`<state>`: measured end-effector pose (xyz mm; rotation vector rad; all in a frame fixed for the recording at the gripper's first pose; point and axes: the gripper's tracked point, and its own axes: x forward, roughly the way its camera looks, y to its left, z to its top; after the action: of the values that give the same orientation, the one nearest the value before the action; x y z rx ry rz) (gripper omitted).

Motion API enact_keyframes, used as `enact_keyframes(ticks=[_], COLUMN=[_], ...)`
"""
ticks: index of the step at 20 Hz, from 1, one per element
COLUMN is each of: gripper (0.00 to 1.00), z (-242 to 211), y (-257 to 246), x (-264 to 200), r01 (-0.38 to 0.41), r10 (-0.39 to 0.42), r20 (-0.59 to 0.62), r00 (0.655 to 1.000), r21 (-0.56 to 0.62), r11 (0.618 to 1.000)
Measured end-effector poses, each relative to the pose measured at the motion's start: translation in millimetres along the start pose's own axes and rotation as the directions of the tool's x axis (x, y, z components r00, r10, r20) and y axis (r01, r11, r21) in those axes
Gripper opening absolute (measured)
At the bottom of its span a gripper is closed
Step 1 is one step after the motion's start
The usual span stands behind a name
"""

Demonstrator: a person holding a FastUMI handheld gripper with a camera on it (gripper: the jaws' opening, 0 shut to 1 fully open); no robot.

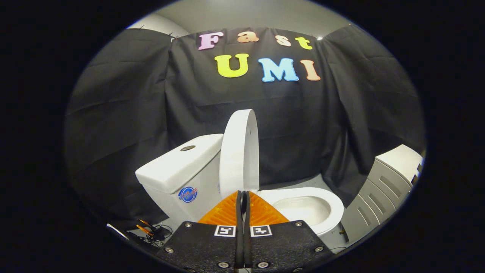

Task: Open the toilet lid.

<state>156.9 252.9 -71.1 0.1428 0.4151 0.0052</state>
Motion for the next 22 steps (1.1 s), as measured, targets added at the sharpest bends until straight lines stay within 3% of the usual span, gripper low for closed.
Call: enact_keyframes(ticks=[13, 18, 22], gripper=[0.00, 0.00, 0.11], z=[-5, -2, -2], y=[64, 64, 66], x=[17, 13, 17], r01=[-0.143, -0.125, -0.184], r10=[0.147, 0.127, 0.183], r20=[0.010, -0.007, -0.023], r00=[0.989, 0.992, 0.983], r21=[-0.174, -0.256, -0.176], r11=[0.974, 0.958, 0.967])
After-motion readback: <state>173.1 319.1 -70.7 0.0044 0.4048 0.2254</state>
